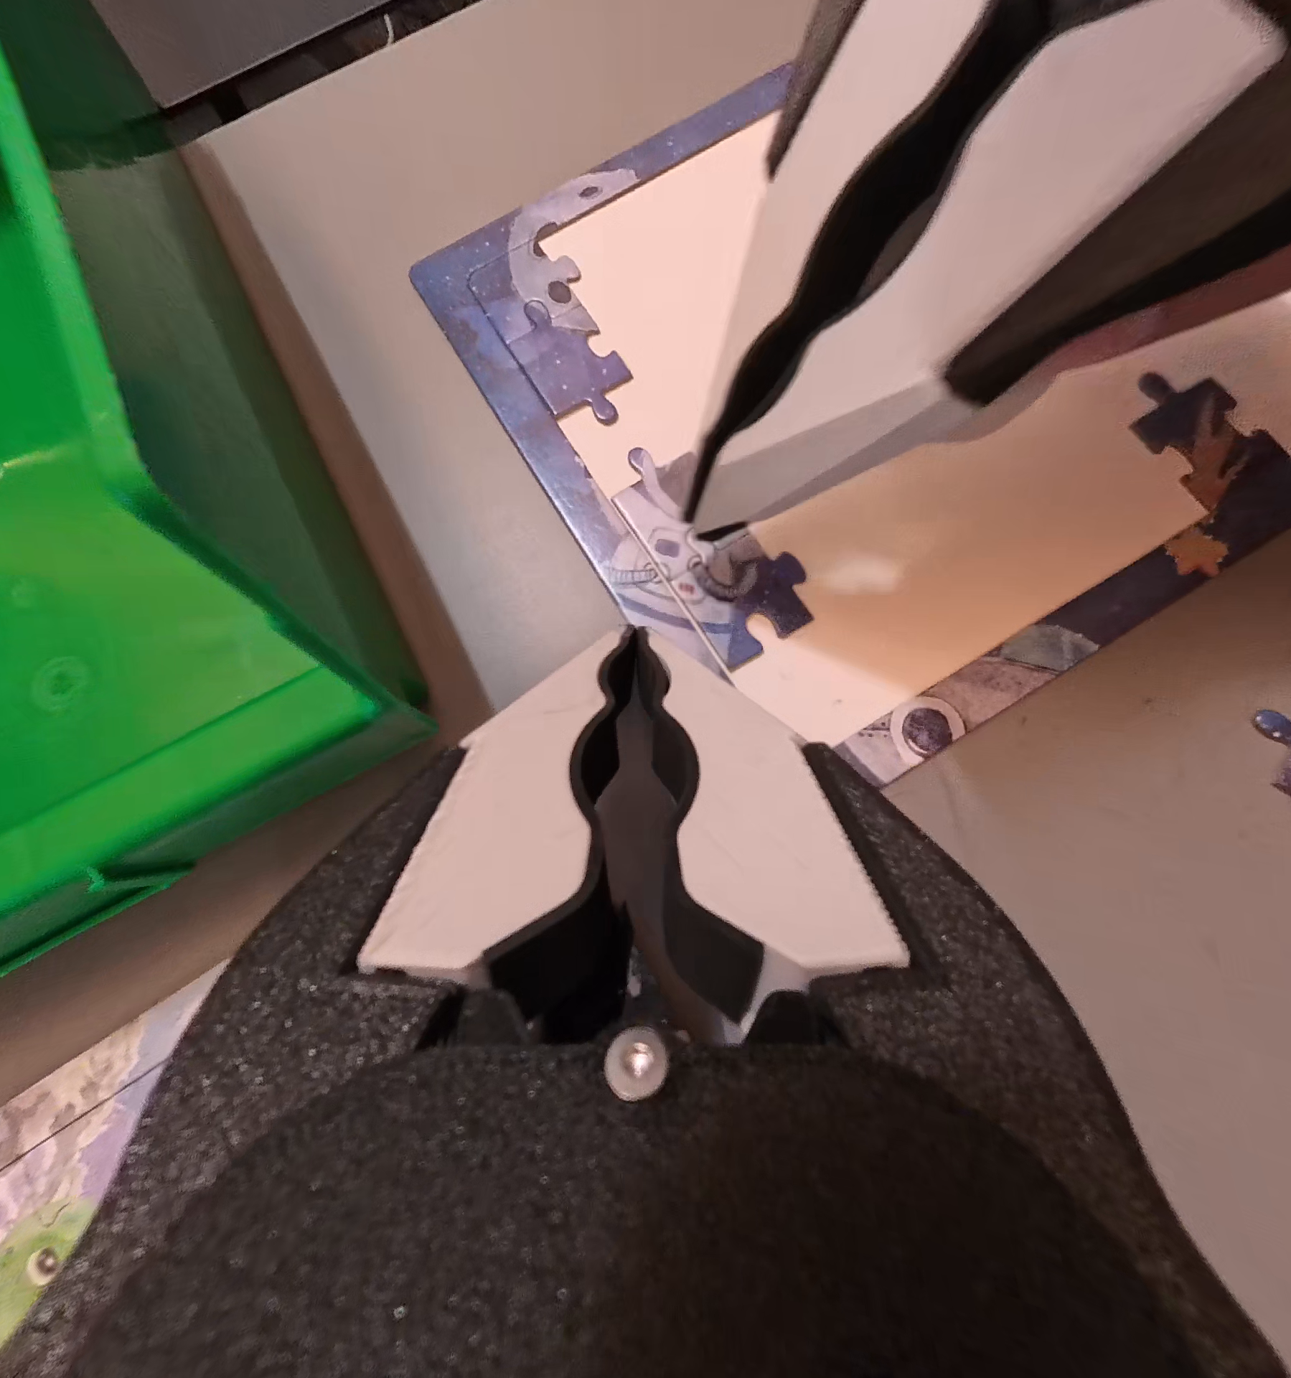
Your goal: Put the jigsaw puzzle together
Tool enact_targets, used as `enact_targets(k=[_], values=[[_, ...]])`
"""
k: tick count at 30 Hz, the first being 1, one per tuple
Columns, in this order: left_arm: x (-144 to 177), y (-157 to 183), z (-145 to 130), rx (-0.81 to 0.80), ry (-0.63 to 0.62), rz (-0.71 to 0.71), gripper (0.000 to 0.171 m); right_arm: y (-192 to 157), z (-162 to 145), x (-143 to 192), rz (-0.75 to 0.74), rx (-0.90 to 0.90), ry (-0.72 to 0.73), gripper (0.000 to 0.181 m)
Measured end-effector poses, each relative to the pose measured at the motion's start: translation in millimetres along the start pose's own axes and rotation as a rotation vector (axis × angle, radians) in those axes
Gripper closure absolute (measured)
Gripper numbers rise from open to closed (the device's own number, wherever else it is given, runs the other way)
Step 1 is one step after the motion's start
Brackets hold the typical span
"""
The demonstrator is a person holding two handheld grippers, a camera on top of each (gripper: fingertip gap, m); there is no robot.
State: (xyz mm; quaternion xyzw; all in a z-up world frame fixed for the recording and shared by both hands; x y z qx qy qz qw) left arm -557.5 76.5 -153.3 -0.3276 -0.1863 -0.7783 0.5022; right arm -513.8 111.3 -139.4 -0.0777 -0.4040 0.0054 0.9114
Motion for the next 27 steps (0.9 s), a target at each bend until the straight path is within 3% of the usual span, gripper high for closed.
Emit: enact_targets(k=[6, 27], values=[[0, 0, -2, 0.005, -0.007, -0.007, 0.171, -17, -29, 8, 0.083, 0.066, -0.164, 0.181], [0, 0, -3, 0.000, -0.008, -0.011, 0.171, -11, -22, 2, 0.030, 0.062, -0.127, 0.181]])
Point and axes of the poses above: each gripper's, where its closed fingertips meet, x back along the fingers, z out of its top, y = z × x across the jaws, the point moved 3 cm from there along x, back along the fingers, and after that the axes turned 2 degrees about x, right-handed, at the moved point
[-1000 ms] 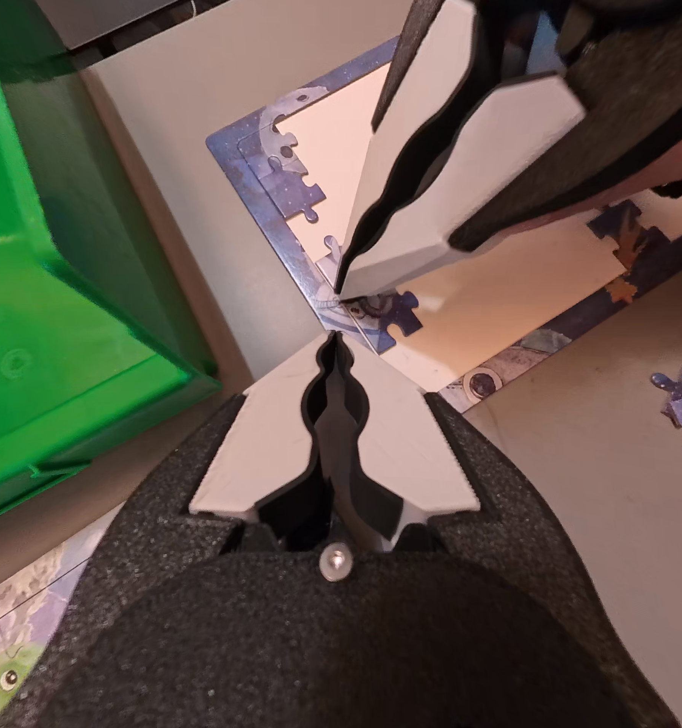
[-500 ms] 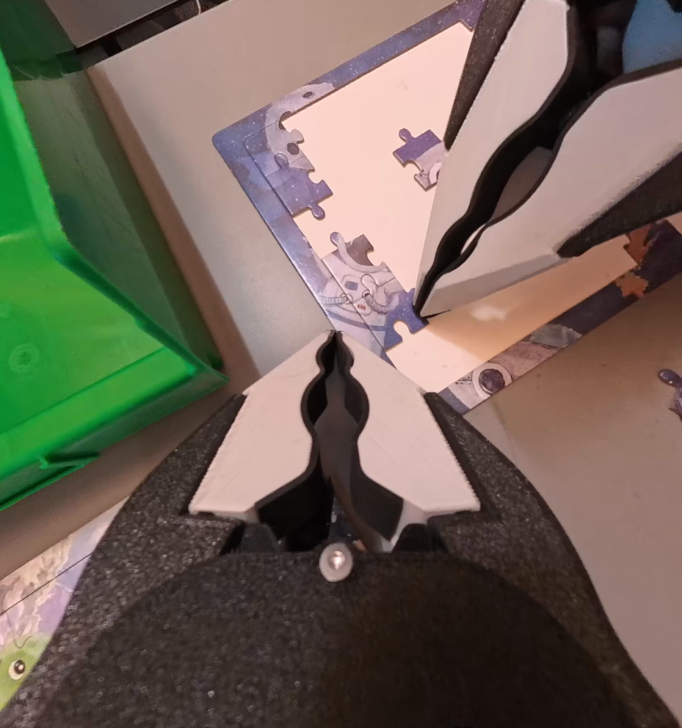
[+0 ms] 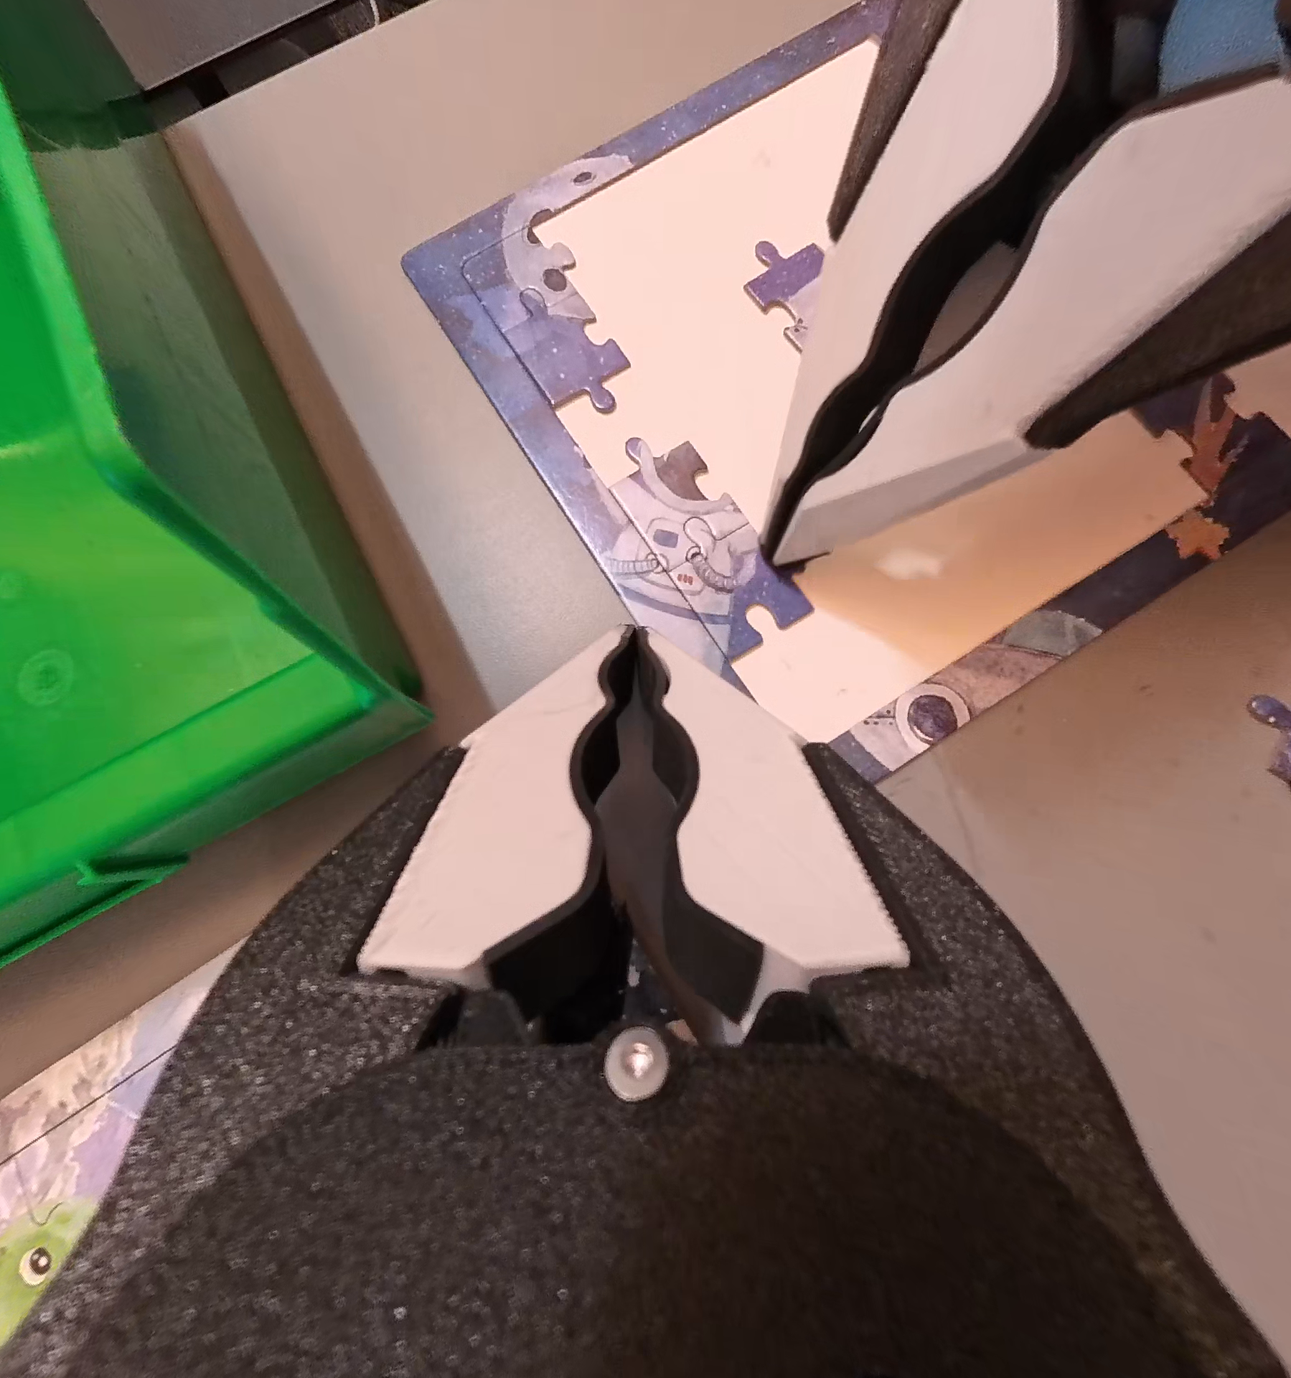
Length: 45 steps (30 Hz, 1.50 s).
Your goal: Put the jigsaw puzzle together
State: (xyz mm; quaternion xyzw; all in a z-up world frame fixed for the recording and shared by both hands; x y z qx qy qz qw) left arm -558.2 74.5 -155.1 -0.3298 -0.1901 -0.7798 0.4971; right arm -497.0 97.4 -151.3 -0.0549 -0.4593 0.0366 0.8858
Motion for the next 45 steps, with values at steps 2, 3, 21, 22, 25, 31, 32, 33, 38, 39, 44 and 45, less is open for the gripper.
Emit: enact_targets(k=[2, 3, 21, 22, 25, 31, 32, 33, 38, 39, 44, 45], values=[[0, 0, 0, -0.002, 0.001, 0.002, 0.171, 0, 1, 0, -0.003, 0.006, -0.003, 0.181], [0, 0, 0, -0.002, 0.000, 0.002, 0.171, 0, 1, 1, -0.001, 0.007, -0.001, 0.181], [4, -1, 3, -0.021, 0.027, 0.034, 0.171, -10, 7, 218, -0.350, 0.035, 0.127, 0.181], [6, -2, 6, -0.022, 0.045, 0.048, 0.171, -23, 3, 254, -0.402, 0.037, 0.194, 0.181], [17, -6, 19, -0.001, 0.135, 0.064, 0.171, -67, -31, 326, -0.494, 0.015, 0.367, 0.179], [49, 1, 31, 0.001, 0.188, 0.127, 0.164, -114, -199, 313, -0.574, -0.256, 0.229, 0.166], [57, 9, 32, -0.004, 0.198, 0.123, 0.164, -118, -230, 304, -0.585, -0.332, 0.211, 0.163], [64, 19, 34, -0.009, 0.207, 0.110, 0.163, -123, -257, 295, -0.582, -0.416, 0.215, 0.161], [89, 77, 30, -0.021, 0.173, 0.016, 0.154, -147, -312, 259, -0.525, -0.699, 0.541, 0.159], [90, 91, 27, -0.009, 0.149, -0.018, 0.152, -151, -316, 253, -0.519, -0.711, 0.552, 0.159], [83, 169, 18, 0.084, 0.131, -0.152, 0.151, -146, -322, 247, -0.673, -0.622, 0.459, 0.159], [80, 179, 19, 0.094, 0.168, -0.139, 0.151, -146, -321, 244, -0.670, -0.599, 0.448, 0.160]])
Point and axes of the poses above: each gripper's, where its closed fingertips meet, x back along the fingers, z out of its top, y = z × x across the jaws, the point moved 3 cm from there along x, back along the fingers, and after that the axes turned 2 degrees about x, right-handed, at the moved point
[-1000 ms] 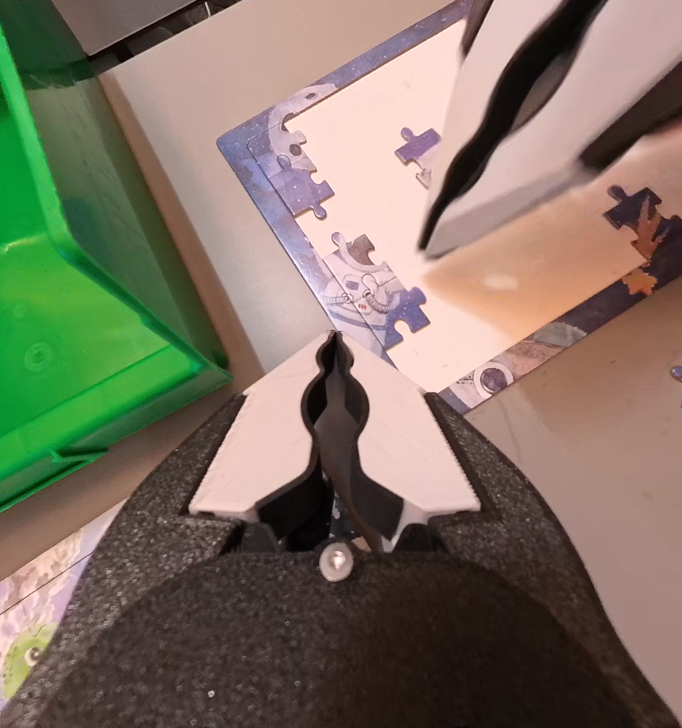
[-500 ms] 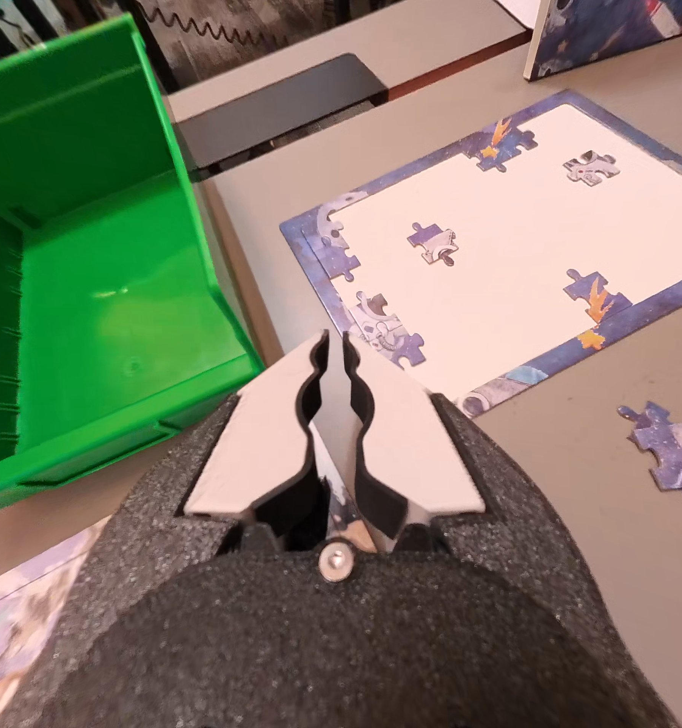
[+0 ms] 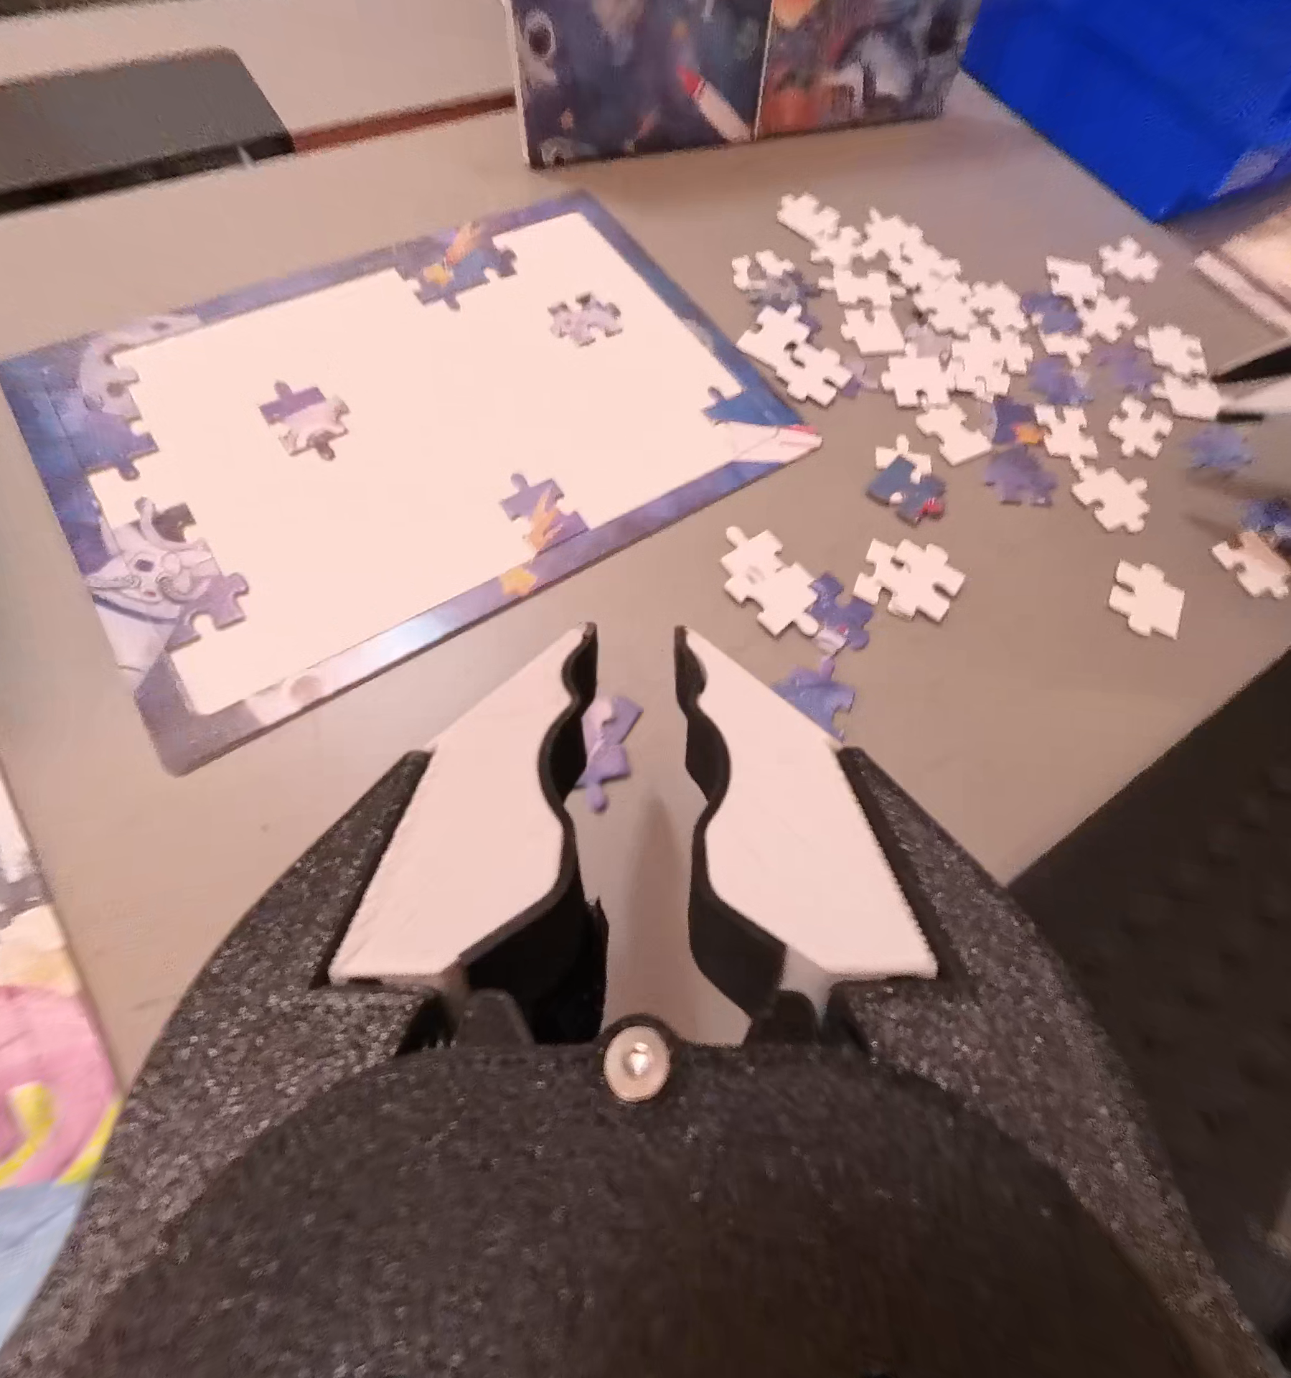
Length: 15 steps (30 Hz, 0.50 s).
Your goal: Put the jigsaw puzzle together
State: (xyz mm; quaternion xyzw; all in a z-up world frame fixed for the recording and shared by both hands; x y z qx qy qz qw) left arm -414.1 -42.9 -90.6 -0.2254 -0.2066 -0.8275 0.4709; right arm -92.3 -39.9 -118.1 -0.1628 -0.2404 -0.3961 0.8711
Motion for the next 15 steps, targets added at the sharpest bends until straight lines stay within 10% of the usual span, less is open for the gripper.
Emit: enact_targets(k=[7, 15], values=[[-17, 6, -1, -0.018, 0.127, 0.139, 0.151, -3, -2, -3, 0.032, 0.014, -0.011, 0.160], [-10, 6, 6, 0.143, 0.225, -0.092, 0.151, -16, 1, -12, 0.055, 0.069, -0.105, 0.153]])
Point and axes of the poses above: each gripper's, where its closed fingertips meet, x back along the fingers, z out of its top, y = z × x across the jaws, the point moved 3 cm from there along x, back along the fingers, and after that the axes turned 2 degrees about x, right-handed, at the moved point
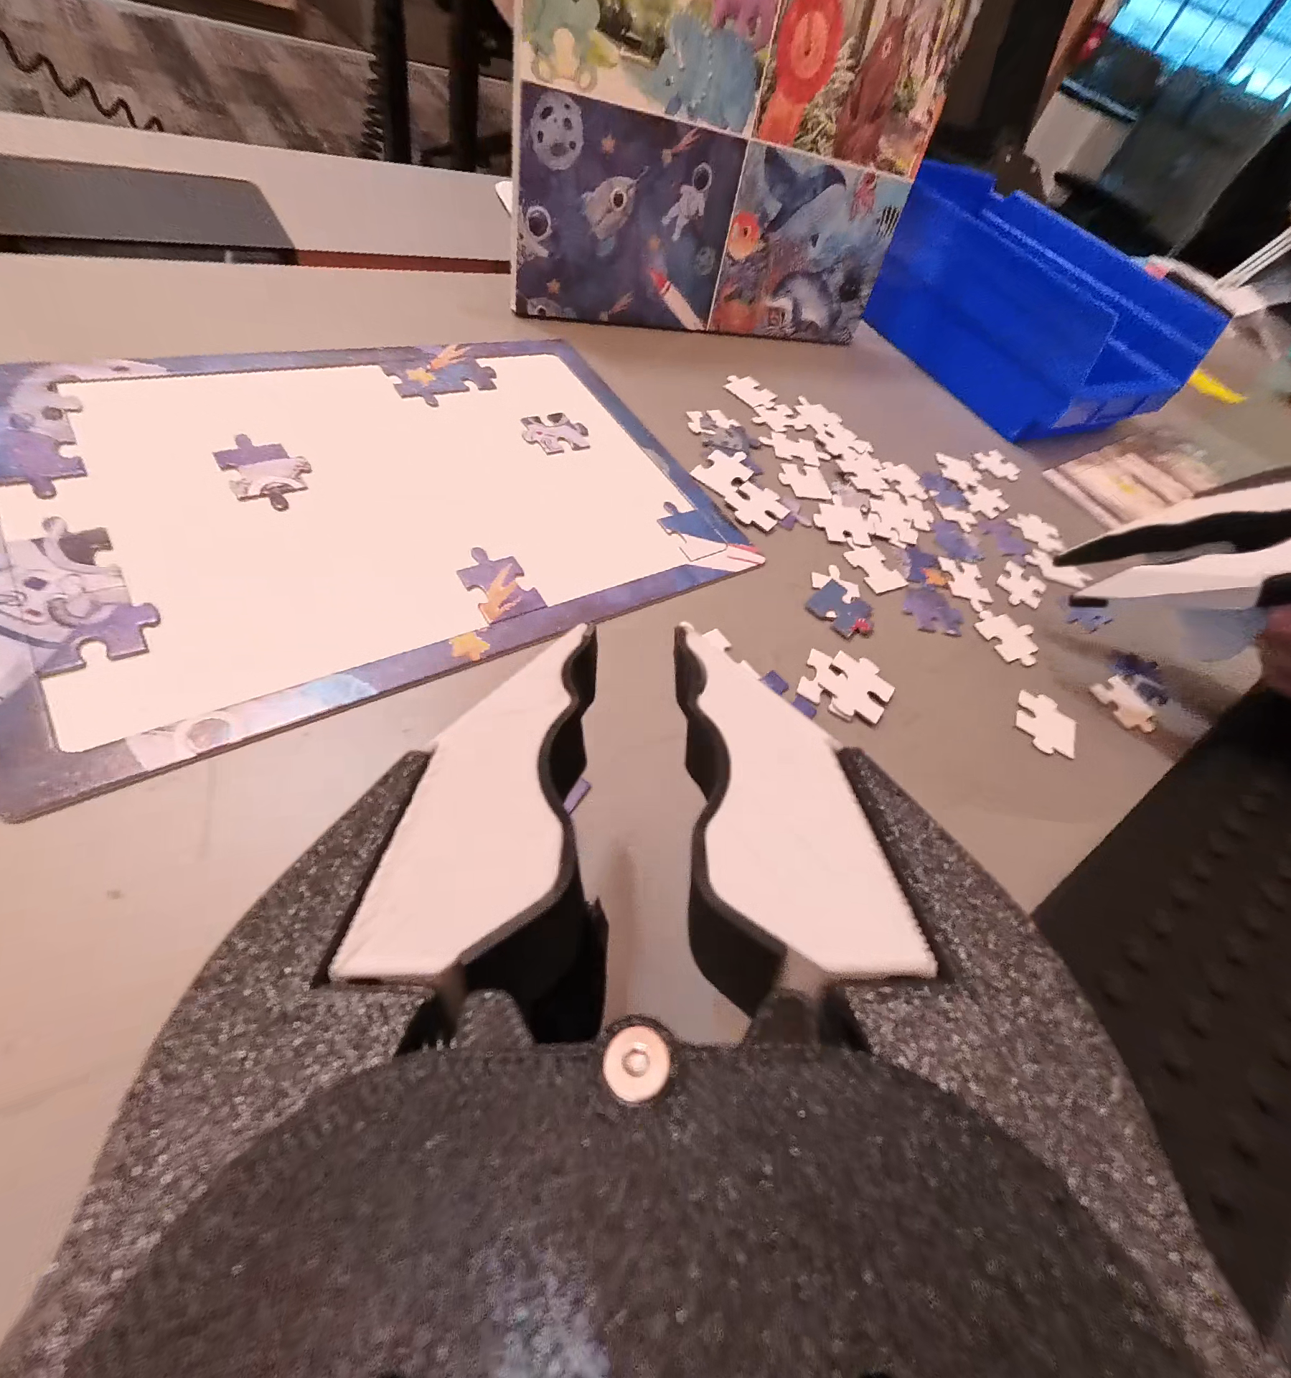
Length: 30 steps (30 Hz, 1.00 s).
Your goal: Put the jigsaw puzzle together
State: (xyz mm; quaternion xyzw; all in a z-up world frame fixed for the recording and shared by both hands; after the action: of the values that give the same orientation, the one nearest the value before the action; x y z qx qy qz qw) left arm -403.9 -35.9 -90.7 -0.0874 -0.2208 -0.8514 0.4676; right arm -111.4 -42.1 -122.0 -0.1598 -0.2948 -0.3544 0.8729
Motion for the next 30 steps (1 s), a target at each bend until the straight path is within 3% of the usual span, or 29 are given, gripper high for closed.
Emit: enact_targets(k=[3, 6, 8, 11, 15, 18, 19, 22, 26, 30], values=[[2, -3, 2, 0.031, 0.016, -0.011, 0.151, -9, 39, 4, 0.032, 0.066, -0.004, 0.140], [2, -1, 2, 0.005, 0.020, 0.004, 0.151, -16, 74, -7, 0.067, 0.226, -0.143, 0.134], [2, 1, 2, -0.034, 0.021, 0.019, 0.151, -7, 96, -29, 0.011, 0.372, -0.225, 0.136], [3, 5, 2, -0.065, 0.029, 0.018, 0.151, 12, 120, -80, 0.066, 0.446, -0.256, 0.147], [3, 4, 1, -0.061, 0.024, 0.015, 0.151, 66, 117, -144, 0.182, 0.166, -0.221, 0.143], [3, 5, 1, -0.055, 0.024, 0.004, 0.151, 77, 122, -148, 0.243, 0.007, -0.043, 0.147], [3, 4, 1, -0.051, 0.026, 0.001, 0.151, 79, 120, -147, 0.211, 0.044, -0.060, 0.142], [0, 3, -2, -0.030, -0.002, -0.006, 0.151, 85, 118, -144, 0.047, 0.210, -0.049, 0.150], [-2, 1, -3, -0.010, -0.017, -0.010, 0.151, 76, 102, -155, 0.067, 0.239, -0.158, 0.144], [0, 1, -1, -0.005, 0.000, -0.010, 0.151, 76, 99, -164, 0.106, 0.179, -0.158, 0.147]])
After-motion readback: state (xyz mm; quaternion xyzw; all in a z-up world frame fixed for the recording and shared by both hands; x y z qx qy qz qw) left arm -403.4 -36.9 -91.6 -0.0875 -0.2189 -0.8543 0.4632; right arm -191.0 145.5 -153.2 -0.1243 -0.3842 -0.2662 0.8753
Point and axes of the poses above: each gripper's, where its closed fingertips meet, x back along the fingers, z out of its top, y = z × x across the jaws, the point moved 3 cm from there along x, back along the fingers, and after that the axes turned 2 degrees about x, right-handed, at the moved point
